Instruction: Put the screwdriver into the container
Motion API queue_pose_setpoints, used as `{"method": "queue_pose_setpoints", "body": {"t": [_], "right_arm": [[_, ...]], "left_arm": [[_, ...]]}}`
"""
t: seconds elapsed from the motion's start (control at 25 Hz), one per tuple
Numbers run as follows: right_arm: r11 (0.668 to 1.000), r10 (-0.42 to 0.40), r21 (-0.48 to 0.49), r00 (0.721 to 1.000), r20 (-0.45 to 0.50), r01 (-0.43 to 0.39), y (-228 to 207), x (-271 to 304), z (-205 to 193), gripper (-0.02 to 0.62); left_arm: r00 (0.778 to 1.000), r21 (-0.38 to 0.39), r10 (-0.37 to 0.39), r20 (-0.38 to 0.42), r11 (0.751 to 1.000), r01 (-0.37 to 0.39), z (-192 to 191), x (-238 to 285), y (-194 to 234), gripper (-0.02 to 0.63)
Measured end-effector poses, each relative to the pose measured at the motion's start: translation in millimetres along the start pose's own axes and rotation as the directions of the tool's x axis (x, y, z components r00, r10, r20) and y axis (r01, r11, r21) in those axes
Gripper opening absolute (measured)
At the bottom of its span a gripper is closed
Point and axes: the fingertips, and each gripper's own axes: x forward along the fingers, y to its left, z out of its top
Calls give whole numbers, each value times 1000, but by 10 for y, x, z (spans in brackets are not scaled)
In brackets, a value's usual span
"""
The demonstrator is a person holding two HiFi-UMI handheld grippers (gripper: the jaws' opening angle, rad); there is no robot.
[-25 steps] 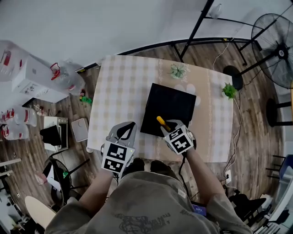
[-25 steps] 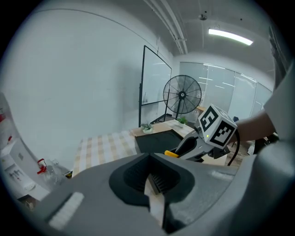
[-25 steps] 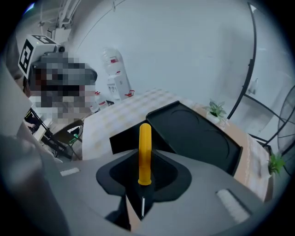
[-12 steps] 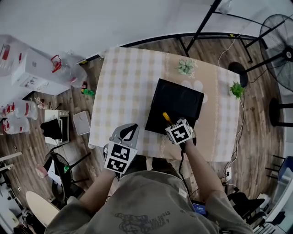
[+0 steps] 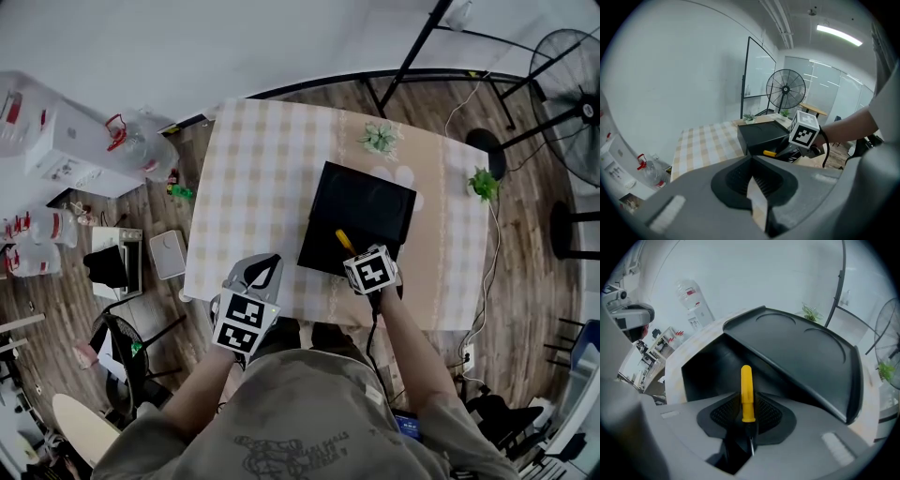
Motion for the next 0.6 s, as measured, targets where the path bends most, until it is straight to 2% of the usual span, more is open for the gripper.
{"method": "queue_pose_setpoints", "body": {"t": [0.16, 0.36, 0.44, 0.52, 0.6], "right_arm": [[1000, 7, 0, 999, 37, -7, 7, -205, 43, 133], [1000, 11, 0, 989, 149, -11, 39, -633, 249, 117], [1000, 23, -1, 977, 211, -23, 67, -846, 361, 103], [999, 43, -5, 959, 279, -44, 110, -1075, 481, 37], [999, 52, -15, 936, 347, -50, 147, -1326, 598, 28]], "left_arm": [[1000, 11, 17, 20, 1000, -17, 82, -77, 16, 2], [996, 32, 47, 70, 998, -49, 283, -222, 72, 1], [994, 41, 59, 94, 997, -63, 380, -287, 84, 2], [991, 55, 66, 120, 996, -73, 496, -373, 73, 2], [986, 81, 67, 154, 993, -80, 640, -483, 33, 0]]}}
